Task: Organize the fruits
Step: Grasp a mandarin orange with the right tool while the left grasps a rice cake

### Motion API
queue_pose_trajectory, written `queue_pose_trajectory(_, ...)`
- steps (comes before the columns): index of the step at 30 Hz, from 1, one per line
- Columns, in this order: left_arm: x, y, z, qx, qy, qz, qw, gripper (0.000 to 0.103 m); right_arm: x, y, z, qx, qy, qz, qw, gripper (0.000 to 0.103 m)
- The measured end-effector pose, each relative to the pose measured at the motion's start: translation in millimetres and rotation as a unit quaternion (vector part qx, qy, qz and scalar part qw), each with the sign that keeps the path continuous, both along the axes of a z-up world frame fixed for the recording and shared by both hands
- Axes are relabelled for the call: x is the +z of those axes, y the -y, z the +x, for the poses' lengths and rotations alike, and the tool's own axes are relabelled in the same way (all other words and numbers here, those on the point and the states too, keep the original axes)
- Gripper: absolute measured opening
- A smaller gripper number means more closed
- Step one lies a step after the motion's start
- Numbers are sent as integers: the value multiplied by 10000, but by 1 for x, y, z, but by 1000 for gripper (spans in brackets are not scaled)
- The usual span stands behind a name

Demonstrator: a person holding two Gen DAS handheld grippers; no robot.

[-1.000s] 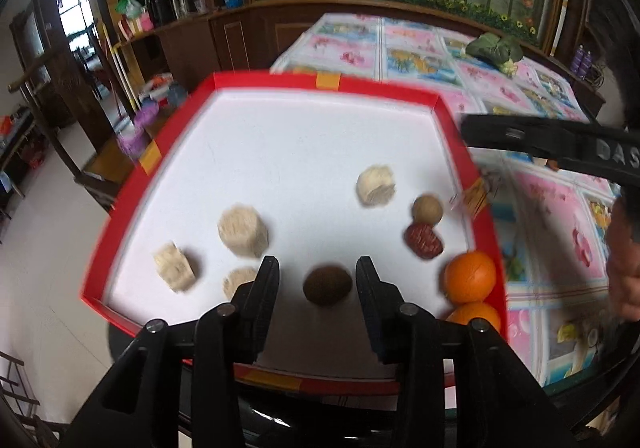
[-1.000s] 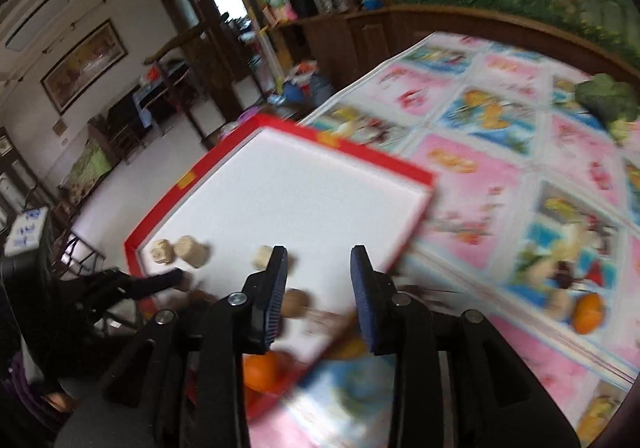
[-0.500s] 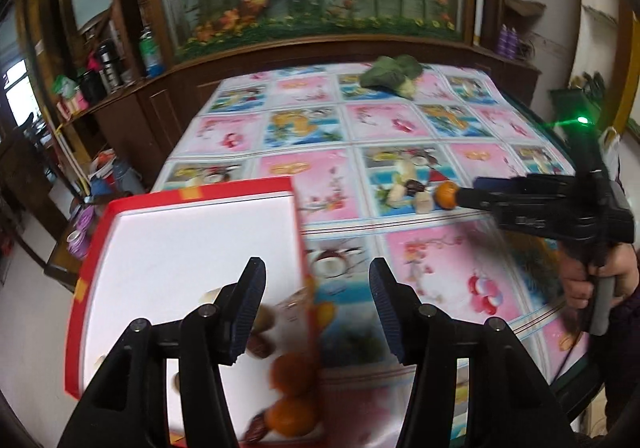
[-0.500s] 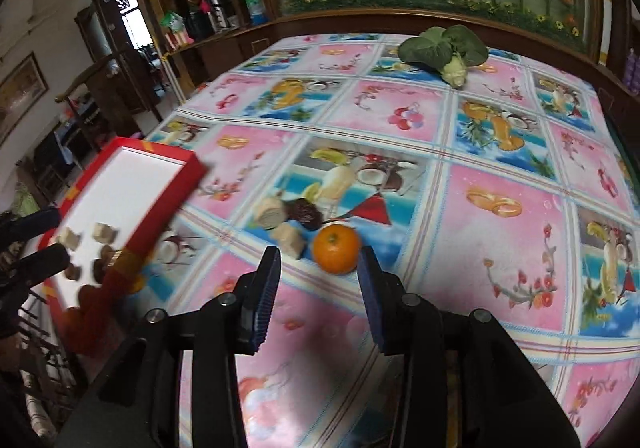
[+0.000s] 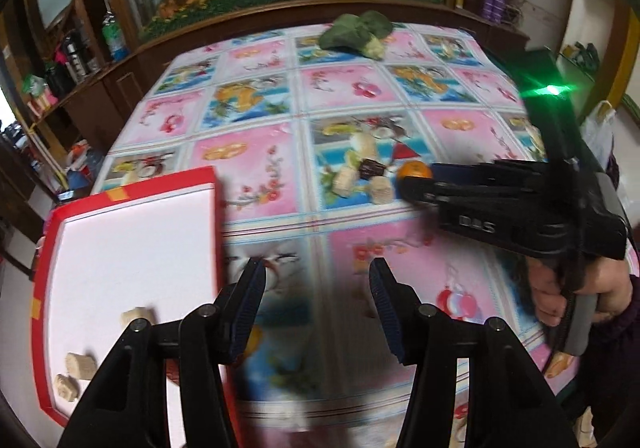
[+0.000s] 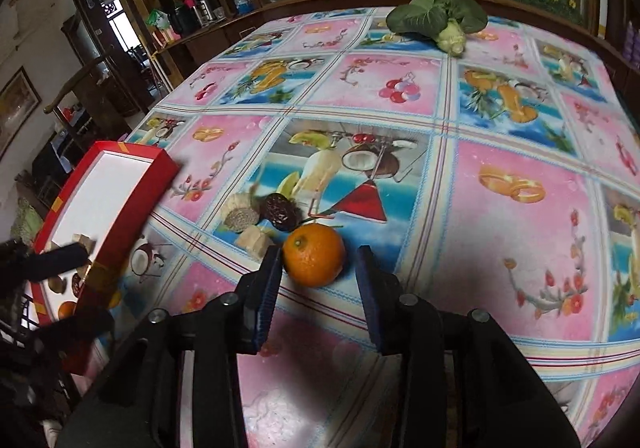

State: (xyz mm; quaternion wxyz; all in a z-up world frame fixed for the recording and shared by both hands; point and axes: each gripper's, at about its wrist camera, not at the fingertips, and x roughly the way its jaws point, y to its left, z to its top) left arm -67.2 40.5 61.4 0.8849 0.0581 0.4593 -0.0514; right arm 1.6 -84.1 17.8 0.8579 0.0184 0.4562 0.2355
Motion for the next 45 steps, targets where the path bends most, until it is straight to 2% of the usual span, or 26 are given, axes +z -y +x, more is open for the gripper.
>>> queue_pose_trajectory(5, -3, 10, 9, -14, -101, -2, 9999, 54, 1, -8, -4, 123, 165, -163, 9997, 32)
queue_pose_trajectory(9, -10, 20, 20, 19, -215, -21, 9998, 54, 6, 8, 1, -1, 16, 184, 9998, 32)
queue_pose_trajectory(13, -16, 30, 32, 47, -319, -105, 9994, 54, 23, 39, 4, -409, 50, 705, 9967, 31)
queue_pose_trajectory(18, -25, 42, 51, 117, -452, -256, 9986, 53, 31, 60, 5, -741, 54, 993, 9923, 31)
queue_pose_trajectory(20, -28, 43, 58, 168, -500, -340, 9980, 44, 33, 63, 5, -793, 34, 1077, 9910, 31)
queue_pose_trajectory(30, -42, 49, 81, 326, -573, -498, 9966, 32, 31, 65, 5, -831, -35, 1164, 9897, 31)
queue_pose_trajectory(35, -42, 48, 85, 310, -488, -545, 9968, 20, 30, 65, 4, -835, -27, 1161, 9897, 32)
queue_pose_trajectory(45, -34, 49, 67, 159, -350, -506, 9980, 20, 28, 64, 5, -801, -51, 1141, 9902, 32)
